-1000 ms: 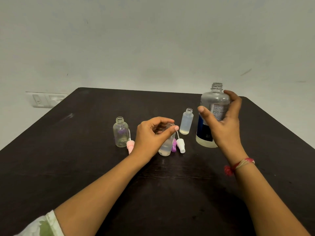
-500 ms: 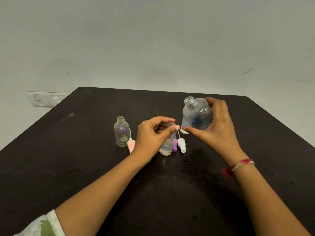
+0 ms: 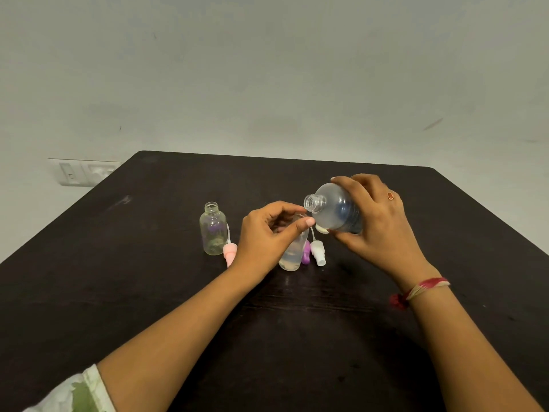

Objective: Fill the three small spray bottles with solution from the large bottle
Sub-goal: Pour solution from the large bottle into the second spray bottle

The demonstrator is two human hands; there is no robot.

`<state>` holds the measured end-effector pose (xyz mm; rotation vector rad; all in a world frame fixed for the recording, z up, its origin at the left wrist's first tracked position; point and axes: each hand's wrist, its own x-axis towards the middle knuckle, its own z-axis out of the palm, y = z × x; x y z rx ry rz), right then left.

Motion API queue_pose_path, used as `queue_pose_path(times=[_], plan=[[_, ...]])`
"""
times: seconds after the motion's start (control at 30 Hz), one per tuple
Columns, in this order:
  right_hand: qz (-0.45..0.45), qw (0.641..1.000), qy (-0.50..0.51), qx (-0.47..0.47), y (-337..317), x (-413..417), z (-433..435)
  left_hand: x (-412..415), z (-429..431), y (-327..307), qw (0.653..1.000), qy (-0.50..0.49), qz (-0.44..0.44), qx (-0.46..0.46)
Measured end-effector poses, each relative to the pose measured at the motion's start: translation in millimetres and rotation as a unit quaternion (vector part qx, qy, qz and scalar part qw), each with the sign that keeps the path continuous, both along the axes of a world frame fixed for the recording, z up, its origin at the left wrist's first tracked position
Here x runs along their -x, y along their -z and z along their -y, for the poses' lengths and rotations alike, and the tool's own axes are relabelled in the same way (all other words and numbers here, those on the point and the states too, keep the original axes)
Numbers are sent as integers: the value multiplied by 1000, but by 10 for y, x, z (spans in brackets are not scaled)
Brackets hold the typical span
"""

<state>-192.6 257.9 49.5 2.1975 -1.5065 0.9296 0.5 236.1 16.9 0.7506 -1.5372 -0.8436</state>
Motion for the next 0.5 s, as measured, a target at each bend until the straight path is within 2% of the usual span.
queue_pose_path(times=[0.5], plan=[[-60, 996, 33, 60, -8, -5, 2, 2, -20, -14, 999, -6, 9, 33]])
